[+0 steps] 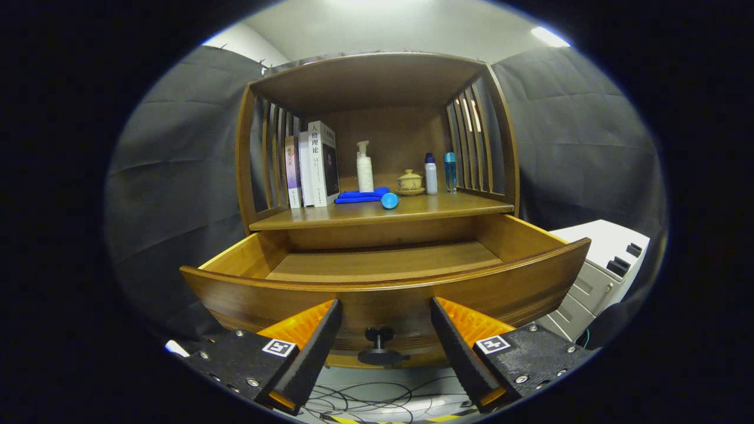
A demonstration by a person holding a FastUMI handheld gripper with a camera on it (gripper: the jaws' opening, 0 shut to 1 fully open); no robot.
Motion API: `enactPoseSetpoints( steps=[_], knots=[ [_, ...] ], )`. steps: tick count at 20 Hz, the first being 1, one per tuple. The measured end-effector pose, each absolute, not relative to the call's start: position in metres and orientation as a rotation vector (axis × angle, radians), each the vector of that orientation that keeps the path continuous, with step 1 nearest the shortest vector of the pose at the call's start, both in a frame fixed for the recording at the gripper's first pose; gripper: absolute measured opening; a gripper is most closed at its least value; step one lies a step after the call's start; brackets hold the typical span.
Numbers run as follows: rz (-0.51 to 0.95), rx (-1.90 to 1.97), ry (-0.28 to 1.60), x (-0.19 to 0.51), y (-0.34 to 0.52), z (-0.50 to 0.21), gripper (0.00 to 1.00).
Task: Pull open the drawer, take out the items inside it, and place them on the countertop above the cabinet.
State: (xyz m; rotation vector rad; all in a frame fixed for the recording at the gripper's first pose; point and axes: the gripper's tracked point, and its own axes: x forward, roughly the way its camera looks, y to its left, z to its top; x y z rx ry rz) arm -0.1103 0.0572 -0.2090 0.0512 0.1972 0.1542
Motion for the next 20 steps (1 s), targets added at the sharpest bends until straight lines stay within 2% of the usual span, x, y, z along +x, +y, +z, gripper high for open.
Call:
enactPoseSetpoints(
  steps=[20],
  knots=[
    [0.126,-0.038,0.127,0.052,0.088,-0.197,0.95]
  ],
)
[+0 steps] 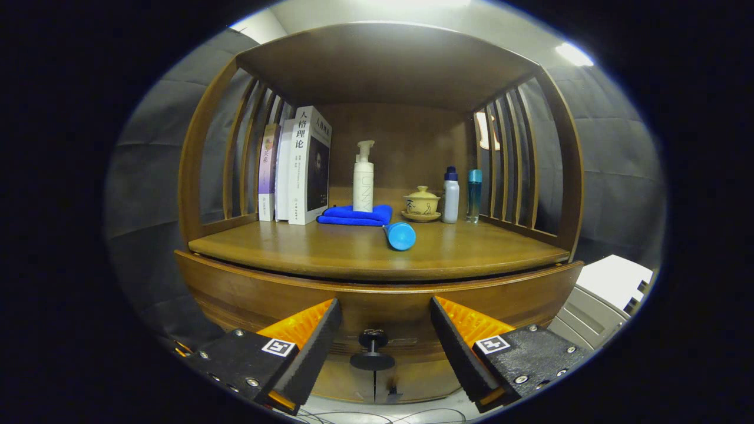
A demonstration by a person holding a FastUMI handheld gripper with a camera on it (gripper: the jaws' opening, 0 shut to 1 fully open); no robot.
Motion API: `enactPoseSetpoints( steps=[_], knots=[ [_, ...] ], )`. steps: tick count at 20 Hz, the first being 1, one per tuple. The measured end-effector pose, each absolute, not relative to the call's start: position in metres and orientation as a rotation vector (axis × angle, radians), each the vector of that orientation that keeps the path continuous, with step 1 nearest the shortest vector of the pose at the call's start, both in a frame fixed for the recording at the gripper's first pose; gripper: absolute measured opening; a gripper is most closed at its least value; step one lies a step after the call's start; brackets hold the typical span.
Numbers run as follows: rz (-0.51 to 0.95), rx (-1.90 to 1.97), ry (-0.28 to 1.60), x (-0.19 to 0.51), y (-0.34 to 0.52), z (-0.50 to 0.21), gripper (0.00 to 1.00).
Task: Pull open the drawer, take out the items inside it, and place them on the countertop above the cabinet.
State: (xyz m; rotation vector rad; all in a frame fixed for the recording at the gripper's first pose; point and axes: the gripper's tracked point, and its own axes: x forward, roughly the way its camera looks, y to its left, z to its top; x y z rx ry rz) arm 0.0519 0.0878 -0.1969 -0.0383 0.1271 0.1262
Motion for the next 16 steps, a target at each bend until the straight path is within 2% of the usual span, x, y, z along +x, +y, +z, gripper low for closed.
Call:
enactPoseSetpoints(
  steps=[8,16],
  knots=[
    [0.144,-0.02,0.117,0.056,0.091,-0.196,0.95],
    [0.192,-0.036,0.031,0.022,0.053,-0.124,0.96]
  ],
)
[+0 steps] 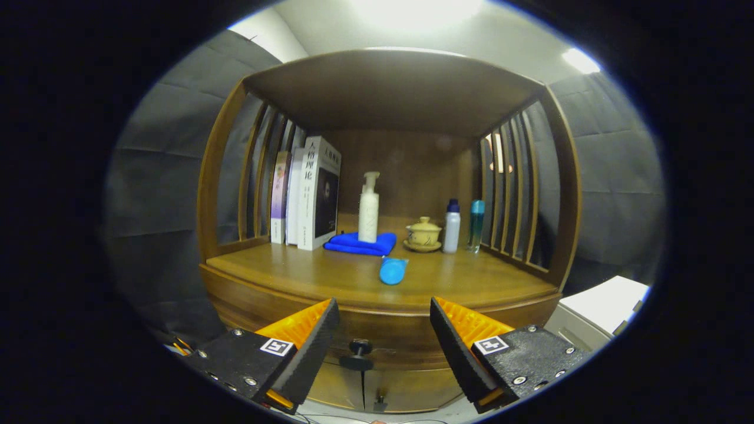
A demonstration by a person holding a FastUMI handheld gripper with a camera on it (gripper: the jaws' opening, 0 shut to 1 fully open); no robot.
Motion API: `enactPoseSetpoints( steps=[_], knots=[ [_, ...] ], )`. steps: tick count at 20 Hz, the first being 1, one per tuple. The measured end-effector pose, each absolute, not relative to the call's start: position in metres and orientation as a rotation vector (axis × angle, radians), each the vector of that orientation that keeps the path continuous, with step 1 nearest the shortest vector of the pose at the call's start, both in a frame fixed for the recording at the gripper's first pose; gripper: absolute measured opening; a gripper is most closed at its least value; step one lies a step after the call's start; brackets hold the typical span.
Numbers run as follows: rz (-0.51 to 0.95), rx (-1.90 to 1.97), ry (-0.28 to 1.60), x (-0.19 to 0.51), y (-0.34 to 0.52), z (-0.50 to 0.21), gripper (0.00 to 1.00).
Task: Pull open the drawer, take out the items inside it, and place them on the countertop above the cabinet.
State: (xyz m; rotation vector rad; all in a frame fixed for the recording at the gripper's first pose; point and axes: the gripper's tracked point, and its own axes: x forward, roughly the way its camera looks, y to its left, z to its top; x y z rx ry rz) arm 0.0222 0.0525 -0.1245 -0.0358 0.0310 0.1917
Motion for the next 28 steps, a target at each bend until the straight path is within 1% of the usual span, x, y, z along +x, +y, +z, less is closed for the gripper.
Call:
enactPoseSetpoints(
  steps=[5,8,11,15,17,19,22,26,28],
  knots=[
    [0.178,0.007,-0.005,0.014,0.008,-0.04,0.96],
    [0.184,-0.027,0.003,0.015,-0.01,-0.018,0.96],
    [0.15,-0.13,-0.013,0.007,-0.024,-0.004,0.96],
    [0.141,-0.144,-0.045,-0.016,-0.007,0.023,0.96],
    [0.12,-0.103,-0.061,-0.029,-0.004,0.037,0.95],
    [0.141,-0.017,-0.072,-0.045,0.013,0.047,0.95],
    [0.176,0.082,-0.06,-0.054,0.032,0.043,0.95],
    [0.213,0.052,-0.055,-0.06,0.057,0.042,0.95],
    [0.209,0.018,-0.067,-0.063,0.06,0.043,0.95]
  ],
)
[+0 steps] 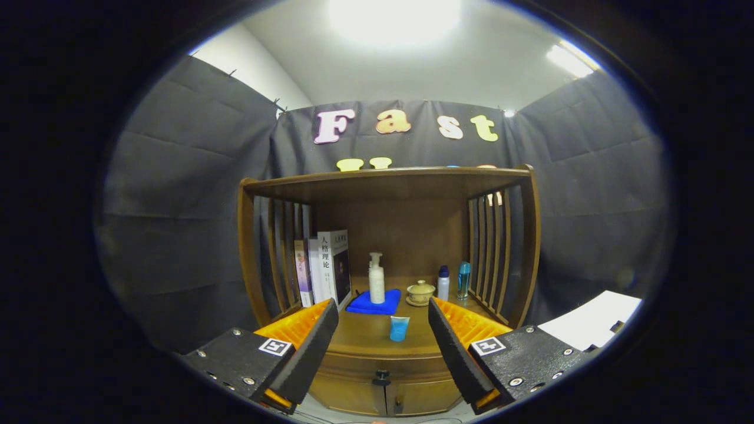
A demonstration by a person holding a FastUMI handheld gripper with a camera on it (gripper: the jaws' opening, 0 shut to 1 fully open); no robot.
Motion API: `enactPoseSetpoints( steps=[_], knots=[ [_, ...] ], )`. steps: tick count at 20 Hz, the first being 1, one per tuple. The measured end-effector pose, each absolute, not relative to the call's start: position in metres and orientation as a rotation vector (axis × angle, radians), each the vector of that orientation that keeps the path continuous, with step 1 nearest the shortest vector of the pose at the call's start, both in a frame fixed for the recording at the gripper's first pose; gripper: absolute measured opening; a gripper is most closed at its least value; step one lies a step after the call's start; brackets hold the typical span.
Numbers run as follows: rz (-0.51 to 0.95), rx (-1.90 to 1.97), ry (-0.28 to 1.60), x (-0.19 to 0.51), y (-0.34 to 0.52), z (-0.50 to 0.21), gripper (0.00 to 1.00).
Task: Pull open the drawer, take out the items inside it, and place them on the countertop above the cabinet.
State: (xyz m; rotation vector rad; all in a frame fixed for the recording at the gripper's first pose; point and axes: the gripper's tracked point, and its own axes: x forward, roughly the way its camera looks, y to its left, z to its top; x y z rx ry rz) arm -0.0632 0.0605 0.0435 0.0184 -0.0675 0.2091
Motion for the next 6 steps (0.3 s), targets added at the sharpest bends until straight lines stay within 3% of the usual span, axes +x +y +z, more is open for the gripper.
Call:
enactPoseSetpoints(
  steps=[6],
  knots=[
    [0.184,0.005,-0.098,-0.0687,0.0594,0.0524,0.95]
  ],
)
